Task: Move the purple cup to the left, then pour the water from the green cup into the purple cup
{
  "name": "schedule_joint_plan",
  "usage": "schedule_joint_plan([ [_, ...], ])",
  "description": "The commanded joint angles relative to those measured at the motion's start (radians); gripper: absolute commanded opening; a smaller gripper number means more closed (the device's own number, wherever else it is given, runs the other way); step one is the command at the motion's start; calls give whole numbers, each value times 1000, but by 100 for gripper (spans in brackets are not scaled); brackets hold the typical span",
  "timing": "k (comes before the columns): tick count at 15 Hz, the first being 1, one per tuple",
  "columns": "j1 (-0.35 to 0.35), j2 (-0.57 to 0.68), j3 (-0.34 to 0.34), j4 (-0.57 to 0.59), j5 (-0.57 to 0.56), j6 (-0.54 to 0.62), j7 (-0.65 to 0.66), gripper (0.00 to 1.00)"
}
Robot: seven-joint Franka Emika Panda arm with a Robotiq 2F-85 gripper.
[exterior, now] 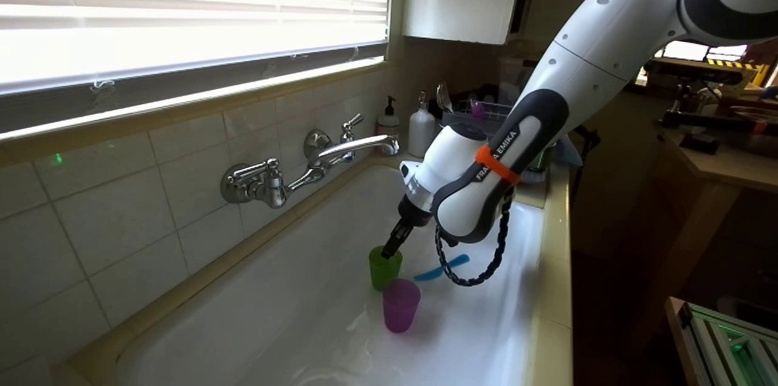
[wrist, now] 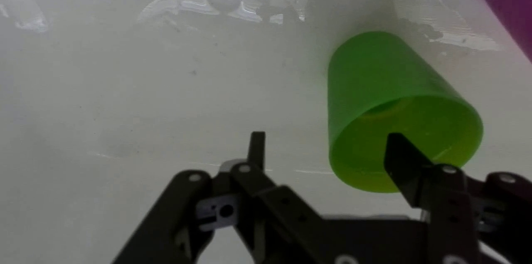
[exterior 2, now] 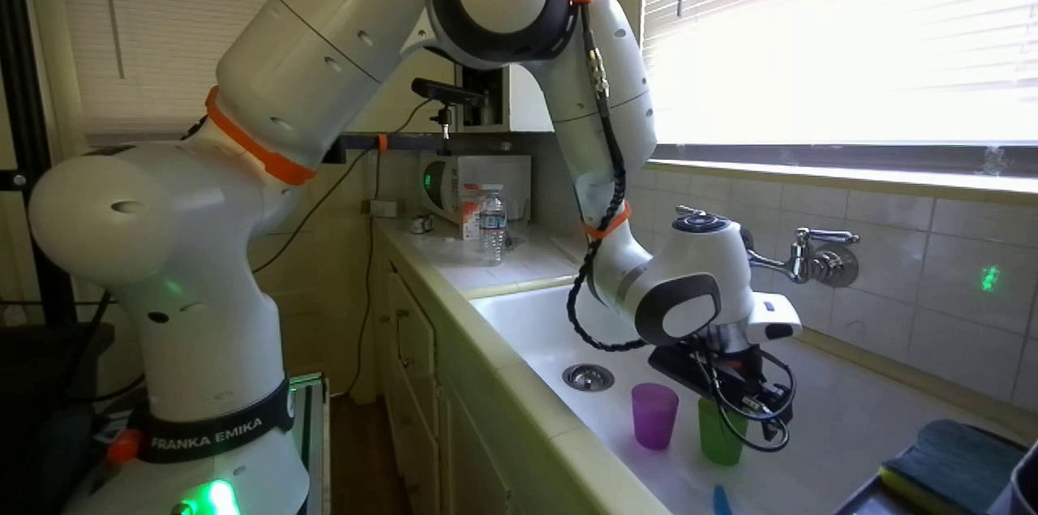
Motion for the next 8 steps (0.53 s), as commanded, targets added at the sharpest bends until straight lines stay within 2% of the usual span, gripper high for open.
schedule_joint_plan([
  [1,15,-21,-20,-23,-13,-16,16,43],
  [6,12,-15,-16,-16,-13,-23,13,4],
  [8,11,-8,-12,-11,-13,-28,12,0],
])
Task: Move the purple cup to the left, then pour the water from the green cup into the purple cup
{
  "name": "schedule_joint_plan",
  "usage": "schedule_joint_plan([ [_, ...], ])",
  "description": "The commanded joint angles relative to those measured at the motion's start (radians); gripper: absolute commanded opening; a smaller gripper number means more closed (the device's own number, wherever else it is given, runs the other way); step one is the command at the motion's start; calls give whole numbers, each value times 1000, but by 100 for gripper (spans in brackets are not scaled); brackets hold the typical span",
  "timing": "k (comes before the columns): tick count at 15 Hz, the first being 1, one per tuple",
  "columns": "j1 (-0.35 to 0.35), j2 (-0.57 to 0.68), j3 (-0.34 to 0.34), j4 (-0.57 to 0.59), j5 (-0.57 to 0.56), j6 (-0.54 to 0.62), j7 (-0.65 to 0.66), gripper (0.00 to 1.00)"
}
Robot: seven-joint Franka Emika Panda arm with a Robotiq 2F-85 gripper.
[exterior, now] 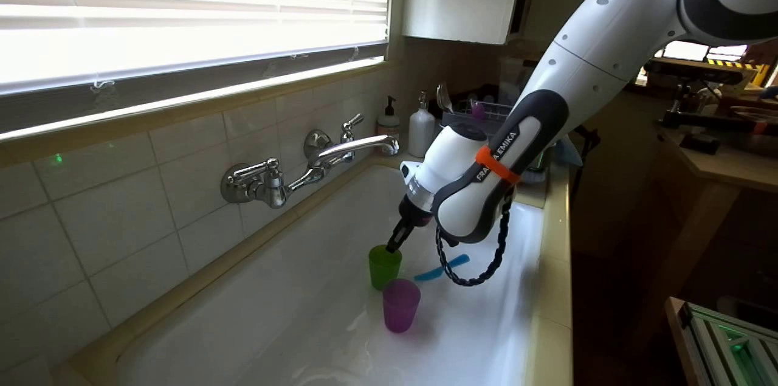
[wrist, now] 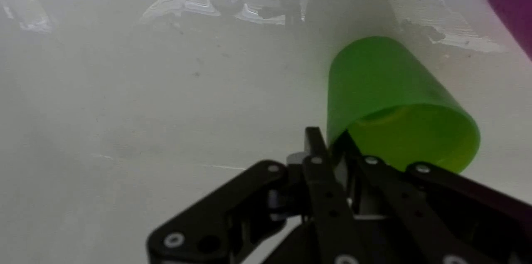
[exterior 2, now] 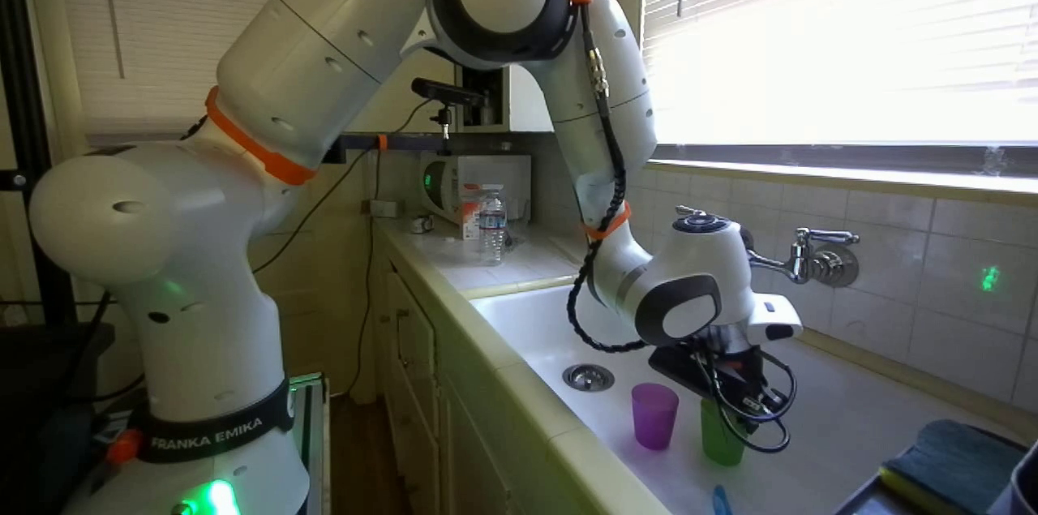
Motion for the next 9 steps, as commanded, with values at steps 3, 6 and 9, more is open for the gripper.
schedule_joint_plan([
  [3,0,-4,4,-7,-15,-31,7,2],
  [6,-10,-5,14,-6,-14,-36,2,0],
  [9,-10,-4,15,-4,-14,-38,3,1],
])
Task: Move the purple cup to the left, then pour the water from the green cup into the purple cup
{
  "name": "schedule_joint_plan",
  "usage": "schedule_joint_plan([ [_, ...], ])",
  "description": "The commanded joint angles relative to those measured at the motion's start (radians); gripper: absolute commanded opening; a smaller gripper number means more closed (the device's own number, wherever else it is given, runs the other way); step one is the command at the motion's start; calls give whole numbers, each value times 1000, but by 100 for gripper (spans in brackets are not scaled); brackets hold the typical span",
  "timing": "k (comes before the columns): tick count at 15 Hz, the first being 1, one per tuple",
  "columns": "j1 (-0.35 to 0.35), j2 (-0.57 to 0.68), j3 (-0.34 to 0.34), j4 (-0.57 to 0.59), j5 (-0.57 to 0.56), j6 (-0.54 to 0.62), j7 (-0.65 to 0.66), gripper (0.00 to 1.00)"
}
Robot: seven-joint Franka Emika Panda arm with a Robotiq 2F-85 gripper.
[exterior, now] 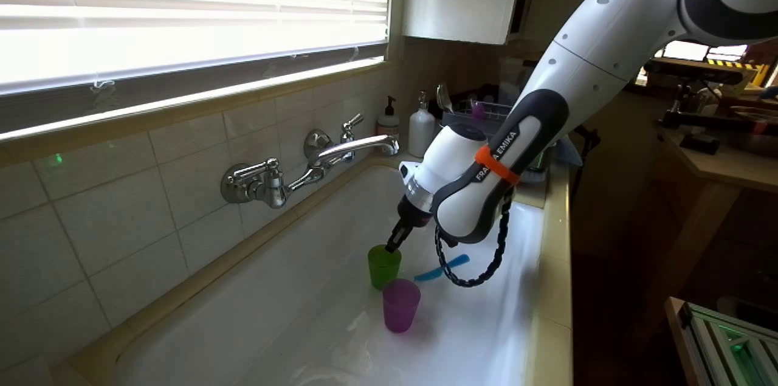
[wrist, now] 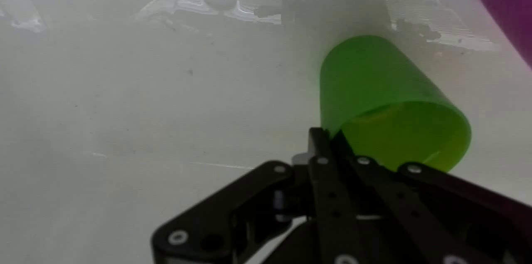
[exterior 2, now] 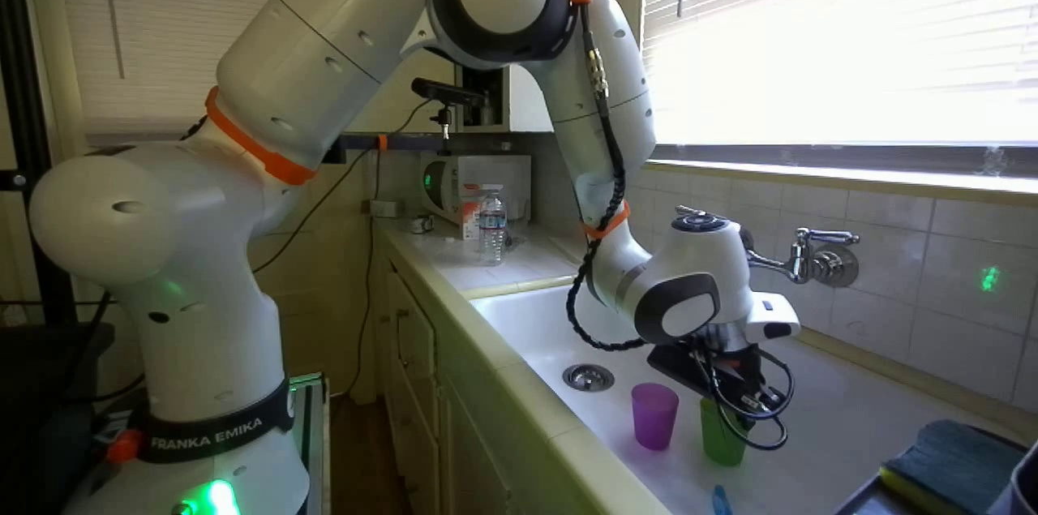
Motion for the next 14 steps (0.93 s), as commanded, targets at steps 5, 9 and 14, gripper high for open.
schedule_joint_plan([
  [5,-35,-16,38,-15,-14,-32,-6,1],
  [9,-52,-35,62,-31,-19,-31,-18,1],
  [14,-49,-43,53,-40,-22,-29,-27,1],
])
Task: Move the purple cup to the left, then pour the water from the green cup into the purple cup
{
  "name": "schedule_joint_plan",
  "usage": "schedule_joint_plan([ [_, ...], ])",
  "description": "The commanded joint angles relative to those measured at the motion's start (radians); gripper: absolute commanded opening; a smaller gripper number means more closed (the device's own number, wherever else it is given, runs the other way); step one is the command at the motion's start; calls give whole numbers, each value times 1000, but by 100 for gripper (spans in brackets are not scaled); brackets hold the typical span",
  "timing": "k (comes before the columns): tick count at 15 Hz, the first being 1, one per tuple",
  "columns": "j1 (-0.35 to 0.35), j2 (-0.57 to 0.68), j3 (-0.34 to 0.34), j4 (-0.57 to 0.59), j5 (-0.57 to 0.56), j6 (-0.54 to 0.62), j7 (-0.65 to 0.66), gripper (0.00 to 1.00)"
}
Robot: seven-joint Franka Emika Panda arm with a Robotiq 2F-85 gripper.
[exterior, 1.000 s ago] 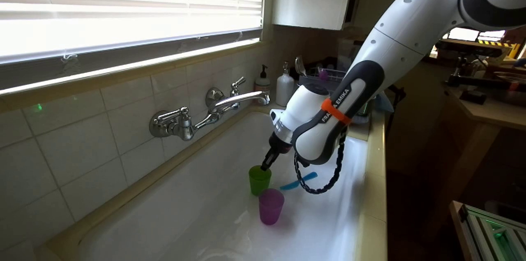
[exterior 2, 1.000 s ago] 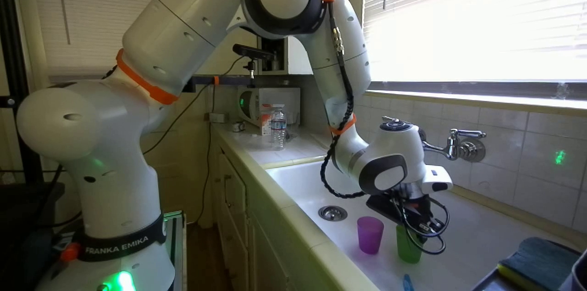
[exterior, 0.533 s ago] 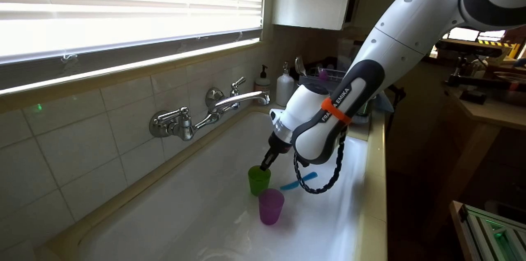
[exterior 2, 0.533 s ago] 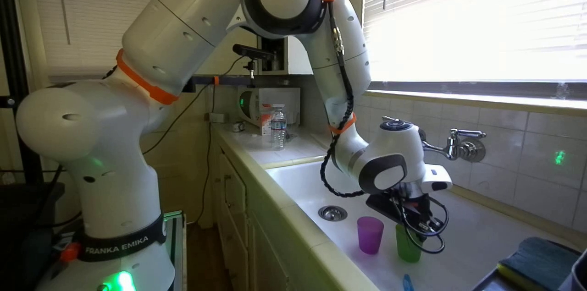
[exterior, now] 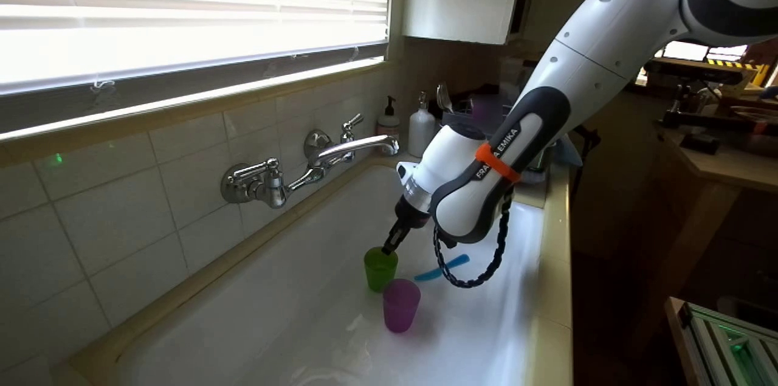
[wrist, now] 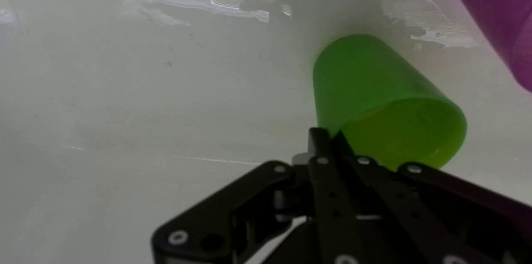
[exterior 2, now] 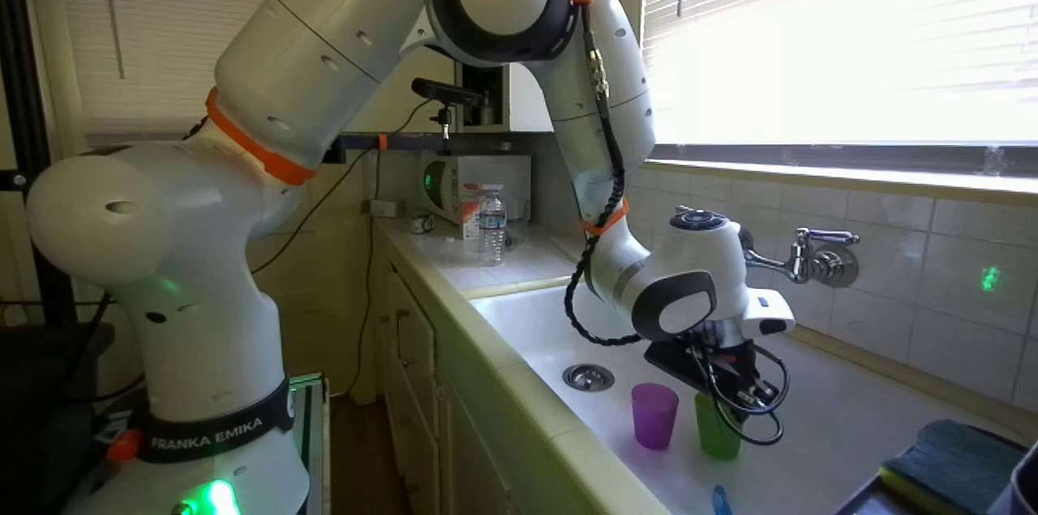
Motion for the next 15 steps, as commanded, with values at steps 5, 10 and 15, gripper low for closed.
schedule_joint_plan([
  [5,-4,-91,-14,-75,-36,-32,-26,1],
  [10,8,-148,-31,-119,-57,-50,-51,1],
  [15,49,-210,-71,-165,-88,-92,-78,1],
])
